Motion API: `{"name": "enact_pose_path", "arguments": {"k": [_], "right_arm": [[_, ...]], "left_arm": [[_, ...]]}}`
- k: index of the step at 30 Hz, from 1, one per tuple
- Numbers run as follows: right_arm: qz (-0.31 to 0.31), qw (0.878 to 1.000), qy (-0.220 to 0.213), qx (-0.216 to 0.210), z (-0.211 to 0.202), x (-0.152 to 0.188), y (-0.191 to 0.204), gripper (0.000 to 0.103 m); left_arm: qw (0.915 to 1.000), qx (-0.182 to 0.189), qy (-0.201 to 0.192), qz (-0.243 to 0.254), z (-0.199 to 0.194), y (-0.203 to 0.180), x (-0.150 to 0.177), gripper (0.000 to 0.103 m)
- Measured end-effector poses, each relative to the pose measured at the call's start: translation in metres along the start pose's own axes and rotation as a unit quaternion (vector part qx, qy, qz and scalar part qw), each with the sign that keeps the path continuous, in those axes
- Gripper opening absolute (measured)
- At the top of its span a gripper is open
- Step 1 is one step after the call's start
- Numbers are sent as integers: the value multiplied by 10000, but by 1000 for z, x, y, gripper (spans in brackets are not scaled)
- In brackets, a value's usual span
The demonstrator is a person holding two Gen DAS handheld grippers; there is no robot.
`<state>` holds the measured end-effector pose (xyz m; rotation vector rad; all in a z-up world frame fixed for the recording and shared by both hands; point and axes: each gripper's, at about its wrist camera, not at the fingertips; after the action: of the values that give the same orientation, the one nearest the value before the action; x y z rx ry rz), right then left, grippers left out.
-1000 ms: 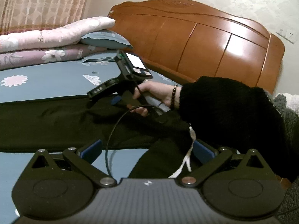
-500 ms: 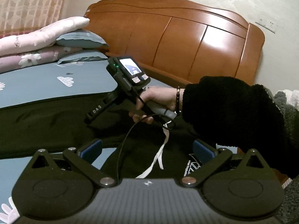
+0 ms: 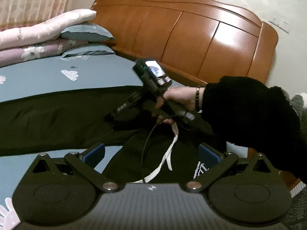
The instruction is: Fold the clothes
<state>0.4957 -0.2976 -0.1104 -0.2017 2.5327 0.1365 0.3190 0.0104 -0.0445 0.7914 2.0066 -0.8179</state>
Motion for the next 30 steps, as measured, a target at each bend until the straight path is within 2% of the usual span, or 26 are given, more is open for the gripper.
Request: {"name": "enact_pose_path", "arguments": {"k": [5,10,15,19,21,25,28,30], "right_arm": [[-166,9994,198,242,-16,-4,-6,103],[-460,9982,-65,386,-72,14,-27,103],[-326,9974,-417,498,-128,40,-69,103],[-15,9957,-896,238,-162,58,-103,103],[105,9944,-1054,-24,-165,61,-116,103],[113,9921,-1188,-396,-153,64,-128,103],[-129,9922,-1163,-425,-140,65,-128,103],[-293,9916,-1195,-394,-133,65,-129,97]], "left_arm": [[9999,-100,46,-25,5,4,2,102],[9996,-208,83,-185,13,11,5,102],[9988,-304,250,-283,32,12,16,102],[9975,-383,478,-348,56,10,28,102],[9953,-369,779,-440,73,7,38,102],[9940,-454,926,-370,85,3,51,102],[9951,-383,843,-337,82,5,58,102],[9961,-358,767,-260,79,6,63,102]]}}
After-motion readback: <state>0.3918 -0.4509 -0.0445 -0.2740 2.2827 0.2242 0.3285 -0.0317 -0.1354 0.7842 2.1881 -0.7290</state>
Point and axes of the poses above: each gripper's, at about its wrist camera, not at the fingertips, and z roughly the way its jaws point, y to its left, x to its underside, and after that the axes turned 3 degrees about -y, right-handed
